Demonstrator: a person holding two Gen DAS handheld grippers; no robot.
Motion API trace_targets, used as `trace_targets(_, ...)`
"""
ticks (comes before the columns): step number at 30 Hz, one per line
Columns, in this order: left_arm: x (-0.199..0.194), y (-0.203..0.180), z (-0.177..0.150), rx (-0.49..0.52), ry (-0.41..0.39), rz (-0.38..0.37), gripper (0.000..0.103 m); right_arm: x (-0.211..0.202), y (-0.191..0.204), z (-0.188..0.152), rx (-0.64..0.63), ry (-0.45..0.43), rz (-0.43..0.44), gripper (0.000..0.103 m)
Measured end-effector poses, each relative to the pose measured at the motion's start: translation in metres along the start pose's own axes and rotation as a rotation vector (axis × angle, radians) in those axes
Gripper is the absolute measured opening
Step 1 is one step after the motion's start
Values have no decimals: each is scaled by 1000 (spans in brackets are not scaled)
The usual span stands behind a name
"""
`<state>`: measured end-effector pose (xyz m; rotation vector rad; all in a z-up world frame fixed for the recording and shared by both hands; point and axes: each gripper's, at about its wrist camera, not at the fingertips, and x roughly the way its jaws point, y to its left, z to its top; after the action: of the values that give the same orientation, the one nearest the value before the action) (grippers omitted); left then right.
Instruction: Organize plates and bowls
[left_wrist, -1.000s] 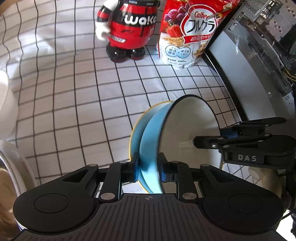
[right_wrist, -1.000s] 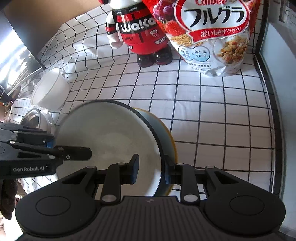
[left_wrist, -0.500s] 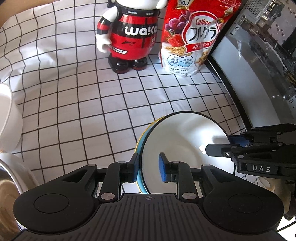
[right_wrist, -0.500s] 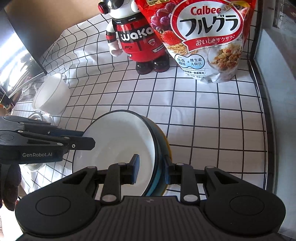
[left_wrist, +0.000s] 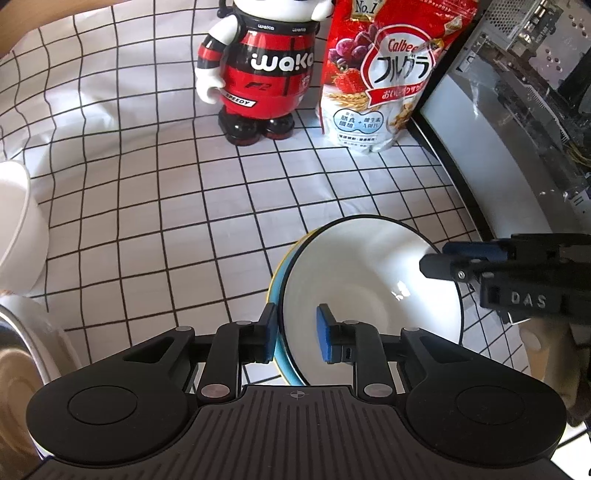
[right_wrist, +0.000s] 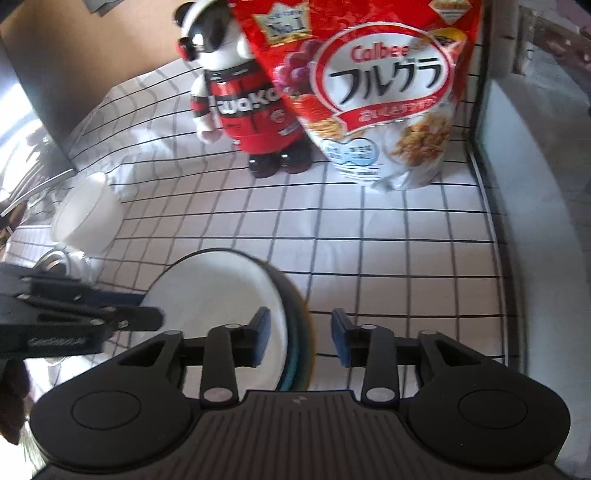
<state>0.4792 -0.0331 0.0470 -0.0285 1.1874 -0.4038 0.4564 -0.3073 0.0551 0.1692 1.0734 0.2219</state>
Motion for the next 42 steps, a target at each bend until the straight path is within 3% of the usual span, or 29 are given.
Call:
trace_targets(2, -3, 1, -1, -7, -6, -1, 24, 4, -6, 1, 22, -1, -17, 50)
trace_targets(4, -5, 1, -1, -12, -13, 3, 24, 8, -11, 0, 44, -4, -23, 54)
trace_targets(13, -5, 13, -5, -73, -25, 1, 24, 11, 0, -1, -4, 1, -86, 56)
trace_targets(18, -25, 31, -7, -116, -94, -55, 24, -5, 32, 10, -127, -102, -163, 56)
trace_targets(21, -53, 64, -4, -168, -179, -76, 24, -13, 65, 16, -234, -217, -232, 61)
trace_targets(23, -74, 97, -2, -207, -244, -54, 24, -15, 93, 16, -313, -282, -290, 72)
trace_targets(27, -113, 186, 2, -322, -345, 68, 24, -13, 145, 21, -415, -331, -277, 74)
trace_targets(30, -130, 250, 2, -414, -352, 168, 24, -6, 185, 31, -453, -366, -256, 74)
trace_targets(33, -132, 301, 5, -461, -327, 192, 24, 10, 216, 57, -391, -287, -130, 74)
trace_targets(37, -109, 338, 11, -482, -260, 113, 24, 55, 244, 98, -216, -109, 33, 74)
trace_targets(42, -75, 360, 16, -448, -201, 46, 24, 109, 266, 120, -79, -6, 51, 74)
